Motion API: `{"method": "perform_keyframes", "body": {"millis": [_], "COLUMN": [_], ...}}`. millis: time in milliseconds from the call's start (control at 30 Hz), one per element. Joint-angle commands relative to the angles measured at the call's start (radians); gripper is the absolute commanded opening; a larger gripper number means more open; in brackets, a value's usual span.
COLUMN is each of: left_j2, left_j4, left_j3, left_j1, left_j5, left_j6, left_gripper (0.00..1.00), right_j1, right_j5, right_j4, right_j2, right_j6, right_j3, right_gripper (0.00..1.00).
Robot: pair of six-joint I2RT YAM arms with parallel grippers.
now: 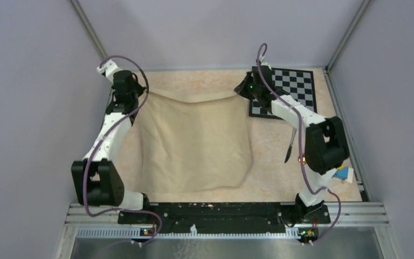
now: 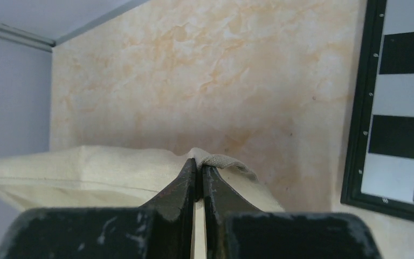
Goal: Fold the napkin into a case and place the utensils inside
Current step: Flatten the napkin at the center of the board, then fold and flatten the napkin at the center of the board.
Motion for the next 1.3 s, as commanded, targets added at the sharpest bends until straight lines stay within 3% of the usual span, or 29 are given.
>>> {"method": "perform_keyframes", "body": {"millis": [0, 267, 433, 500, 700, 1033, 1267], "left_j2": [0.180, 0.431, 0.431, 0.400, 0.264, 0.033, 0.035], "left_j4": [0.273, 0.288, 0.189, 0.065, -0.341, -0.495, -0.514], "left_j3": [0.037, 0.173, 0.179, 0.177, 0.104, -0.202, -0.292], "left_j1": [0.073, 0.120, 0.125, 0.126, 0.129, 0.133, 0.134], "left_j5": [0.122, 0.232, 0.279, 0.283, 0.198, 0.219, 0.145], "left_j6": [0.033, 0.070, 0.051, 0.031, 0.013, 0.058, 0.011], "left_gripper": [0.00, 0.00, 0.00, 0.00, 0.00, 0.00, 0.00], "right_j1": [-0.019, -0.042, -0.048, -0.054, -0.054, -0.037, -0.009], "right_j5": [-0.042, -0.173, -0.203, -0.233, -0.288, -0.363, -0.372], "right_j4": [0.156, 0.181, 0.104, 0.024, -0.078, -0.040, 0.016], "right_j2": [0.153, 0.400, 0.408, 0.384, 0.160, -0.121, -0.141], "right_j6": [-0.069, -0.073, -0.097, -0.114, -0.149, -0.146, -0.150], "right_j3": [0.165, 0.329, 0.361, 0.359, 0.123, -0.304, -0.460], "right_gripper": [0.00, 0.00, 0.00, 0.00, 0.00, 0.00, 0.00]}}
